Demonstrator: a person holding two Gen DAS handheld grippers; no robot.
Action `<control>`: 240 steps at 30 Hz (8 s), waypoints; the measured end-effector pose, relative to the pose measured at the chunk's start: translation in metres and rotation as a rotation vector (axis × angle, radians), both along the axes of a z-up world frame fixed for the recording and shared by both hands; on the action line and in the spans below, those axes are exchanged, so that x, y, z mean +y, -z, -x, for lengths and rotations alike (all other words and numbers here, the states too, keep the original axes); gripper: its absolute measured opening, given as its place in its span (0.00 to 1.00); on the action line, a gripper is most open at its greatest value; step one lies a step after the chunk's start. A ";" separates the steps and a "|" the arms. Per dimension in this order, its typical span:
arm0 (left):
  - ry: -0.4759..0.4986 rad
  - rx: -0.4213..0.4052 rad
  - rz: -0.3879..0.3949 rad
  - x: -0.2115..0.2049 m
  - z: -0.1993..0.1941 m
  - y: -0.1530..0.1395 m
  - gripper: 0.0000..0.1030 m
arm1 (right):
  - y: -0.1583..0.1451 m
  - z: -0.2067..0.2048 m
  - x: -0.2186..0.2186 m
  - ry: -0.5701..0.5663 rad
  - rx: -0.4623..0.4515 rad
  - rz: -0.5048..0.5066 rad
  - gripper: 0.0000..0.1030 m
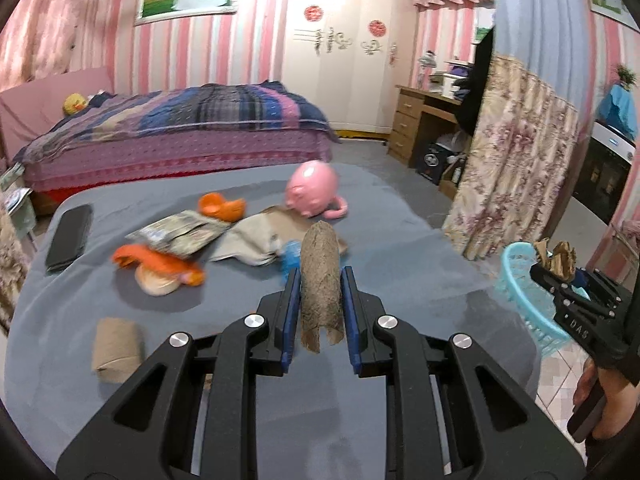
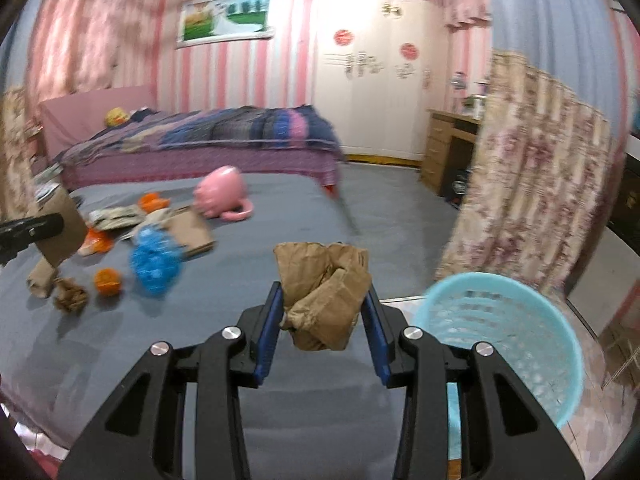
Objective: Collect trash
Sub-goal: 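Carry the cardboard tube and brown paper over the light-blue basket with both tools, then open both tools to drop the tube and paper into the basket, then move both tools back over the table, then grasp the second cardboard tube with the left tool while the right tool grasps brown paper, then carry the tube and brown paper over the light-blue basket with both tools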
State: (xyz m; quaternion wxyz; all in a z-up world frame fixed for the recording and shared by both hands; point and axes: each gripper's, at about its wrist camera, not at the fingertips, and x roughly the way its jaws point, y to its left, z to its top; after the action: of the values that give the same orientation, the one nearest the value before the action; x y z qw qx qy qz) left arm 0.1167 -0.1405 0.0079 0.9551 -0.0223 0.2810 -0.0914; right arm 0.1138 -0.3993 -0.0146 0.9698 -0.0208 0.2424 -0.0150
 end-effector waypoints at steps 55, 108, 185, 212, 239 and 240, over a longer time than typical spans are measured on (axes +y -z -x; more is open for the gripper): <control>0.487 -0.012 -0.079 -0.290 -0.082 0.050 0.88 | 0.063 0.008 -0.196 0.406 0.042 -0.069 0.38; -0.180 0.007 -0.089 0.134 0.007 0.036 0.95 | 0.021 -0.017 0.132 -0.013 -0.007 -0.017 0.96; -0.251 0.141 -0.008 0.191 0.022 0.080 0.50 | 0.050 -0.028 0.237 -0.393 0.105 -0.013 0.20; -0.301 0.144 -0.024 0.207 0.027 0.082 0.50 | 0.078 -0.022 0.271 -0.499 0.144 0.020 0.34; -0.162 0.080 -0.035 0.110 -0.003 0.053 0.50 | 0.028 -0.026 0.121 -0.274 0.040 0.007 0.32; -0.151 0.076 -0.038 0.103 -0.005 0.051 0.50 | 0.027 -0.026 0.115 -0.264 0.038 0.006 0.32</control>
State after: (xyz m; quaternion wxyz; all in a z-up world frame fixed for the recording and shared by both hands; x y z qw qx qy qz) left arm 0.1214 -0.0379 -0.0427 0.9481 -0.0290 0.3163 -0.0129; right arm 0.1399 -0.2842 -0.0418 0.9585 -0.0558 0.2557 0.1125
